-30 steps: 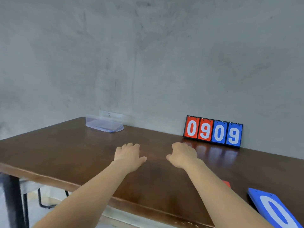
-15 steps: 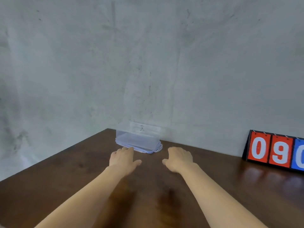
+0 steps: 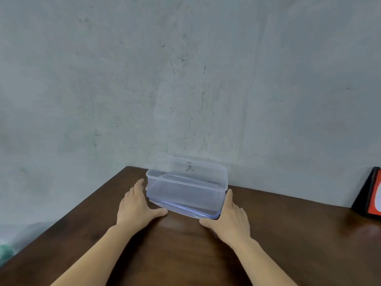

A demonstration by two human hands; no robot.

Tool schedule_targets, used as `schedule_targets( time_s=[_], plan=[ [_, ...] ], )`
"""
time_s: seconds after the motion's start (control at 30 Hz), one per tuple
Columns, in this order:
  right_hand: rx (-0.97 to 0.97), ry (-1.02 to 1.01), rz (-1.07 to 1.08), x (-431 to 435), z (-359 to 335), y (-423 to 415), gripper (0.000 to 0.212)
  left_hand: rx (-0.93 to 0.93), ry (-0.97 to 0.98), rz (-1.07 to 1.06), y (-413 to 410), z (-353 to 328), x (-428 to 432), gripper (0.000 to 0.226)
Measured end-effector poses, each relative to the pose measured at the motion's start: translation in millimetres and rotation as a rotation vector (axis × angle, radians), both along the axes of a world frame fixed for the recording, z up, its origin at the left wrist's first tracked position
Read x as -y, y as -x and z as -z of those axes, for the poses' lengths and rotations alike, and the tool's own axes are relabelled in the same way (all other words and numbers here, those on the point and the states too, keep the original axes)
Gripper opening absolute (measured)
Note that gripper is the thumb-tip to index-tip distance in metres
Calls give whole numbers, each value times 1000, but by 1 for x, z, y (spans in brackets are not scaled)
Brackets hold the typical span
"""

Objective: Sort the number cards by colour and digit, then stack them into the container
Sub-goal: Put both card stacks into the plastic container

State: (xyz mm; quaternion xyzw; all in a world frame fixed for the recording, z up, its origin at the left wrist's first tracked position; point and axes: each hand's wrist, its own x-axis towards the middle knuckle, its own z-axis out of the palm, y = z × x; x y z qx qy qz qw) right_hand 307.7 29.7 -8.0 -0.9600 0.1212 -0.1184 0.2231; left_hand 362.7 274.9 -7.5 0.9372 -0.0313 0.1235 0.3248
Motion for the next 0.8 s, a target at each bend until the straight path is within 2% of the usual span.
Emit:
schedule_targets(
  time_s=[0.13,0.4,0.8],
  plan=[
    [49,-89,-30,2,5,-9,104,-85,120,157,-21,3,-1,102],
    [48,-152,-46,7,6,0,86,-93,192,87,-6,3,8,105],
    [20,-182,-96,50,4,111,94,-78,180,10,126,-3,54,102]
  ],
)
